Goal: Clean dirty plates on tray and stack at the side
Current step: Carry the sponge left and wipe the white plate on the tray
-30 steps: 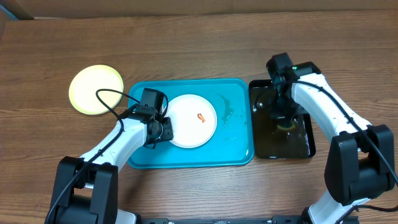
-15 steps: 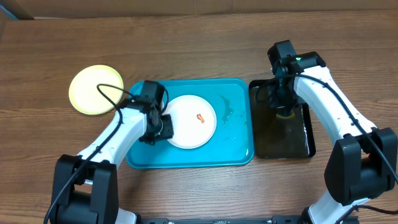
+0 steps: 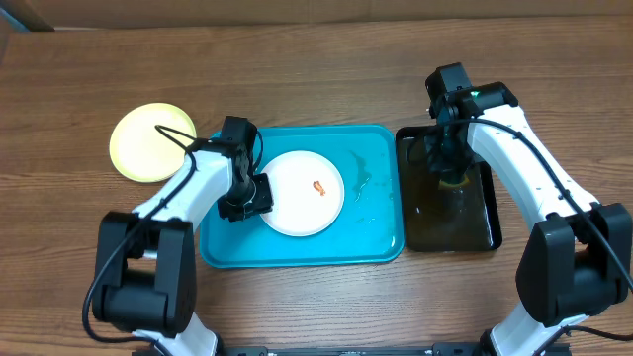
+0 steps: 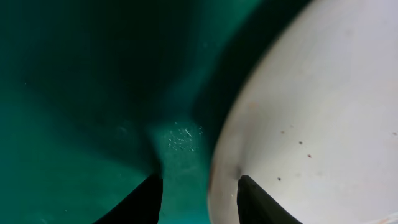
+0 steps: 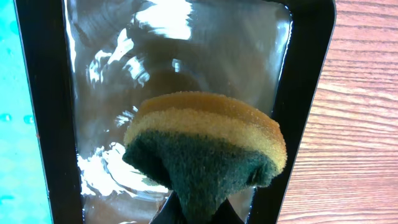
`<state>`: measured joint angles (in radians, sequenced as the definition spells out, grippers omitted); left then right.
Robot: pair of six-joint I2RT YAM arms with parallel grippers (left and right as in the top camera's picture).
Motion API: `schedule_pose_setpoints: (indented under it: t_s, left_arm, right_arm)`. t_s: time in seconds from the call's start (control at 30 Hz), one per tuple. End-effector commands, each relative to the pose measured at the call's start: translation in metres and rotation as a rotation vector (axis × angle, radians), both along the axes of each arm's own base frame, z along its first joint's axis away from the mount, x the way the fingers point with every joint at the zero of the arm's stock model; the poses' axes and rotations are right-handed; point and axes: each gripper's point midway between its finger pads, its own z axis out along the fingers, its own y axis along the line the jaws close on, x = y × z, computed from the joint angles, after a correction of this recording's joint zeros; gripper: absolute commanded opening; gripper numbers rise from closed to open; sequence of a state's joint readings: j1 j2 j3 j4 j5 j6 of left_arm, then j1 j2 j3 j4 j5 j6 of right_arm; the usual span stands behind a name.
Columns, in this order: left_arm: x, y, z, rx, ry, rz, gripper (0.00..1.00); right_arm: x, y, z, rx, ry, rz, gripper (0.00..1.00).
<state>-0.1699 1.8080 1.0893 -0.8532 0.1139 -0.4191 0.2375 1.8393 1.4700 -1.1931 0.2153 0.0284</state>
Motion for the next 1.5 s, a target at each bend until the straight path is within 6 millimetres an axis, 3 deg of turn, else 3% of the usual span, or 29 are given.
schedule_pose_setpoints:
  t_s: [0.0, 0.13, 0.3, 0.4, 0.63, 0.73, 0.83, 0.87, 0.9, 1.17, 1.47]
  left_arm:
    - [0.006, -0.002, -0.003, -0.017, 0.016, 0.012, 0.39]
    - [0.007, -0.002, -0.003, -0.019, 0.013, 0.011, 0.27]
    - [0.007, -0.002, -0.003, -0.019, 0.013, 0.011, 0.21]
    - [0.007, -0.002, -0.003, -0.019, 0.011, 0.011, 0.1]
    - [0.007, -0.002, -0.003, -0.019, 0.013, 0.011, 0.1]
    - [0.007, -0.003, -0.003, -0.019, 0.013, 0.01, 0.11]
    - [0.007, -0.002, -0.003, -0.016, 0.011, 0.01, 0.11]
    - [0.007, -0.002, -0.003, -0.016, 0.011, 0.01, 0.11]
    - [0.007, -0.002, -0.003, -0.016, 0.011, 0.01, 0.11]
    - [0.009, -0.003, -0.003, -0.018, 0.002, 0.01, 0.09]
    - [0.009, -0.003, -0.003, -0.018, 0.002, 0.01, 0.1]
  right_arm:
    - [0.007, 0.003, 0.016, 0.009, -0.048, 0.028, 0.04]
    - [0.011, 0.003, 0.016, 0.01, -0.061, 0.036, 0.04]
    - [0.013, 0.0, 0.022, -0.014, -0.062, 0.086, 0.04]
    - [0.012, 0.0, 0.023, -0.015, -0.057, 0.086, 0.04]
    - [0.02, -0.005, 0.03, -0.045, -0.094, 0.08, 0.04]
    - [0.025, 0.002, 0.043, -0.035, -0.118, 0.087, 0.04]
    - [0.03, 0.026, 0.058, 0.045, -0.145, 0.121, 0.04]
    - [0.03, 0.042, 0.062, 0.1, -0.148, 0.145, 0.04]
    - [0.024, 0.072, 0.065, 0.186, -0.141, 0.2, 0.04]
    - [0.0, 0.173, 0.056, 0.292, -0.178, 0.377, 0.04]
    - [-0.004, 0.212, 0.017, 0.146, -0.237, 0.475, 0.04]
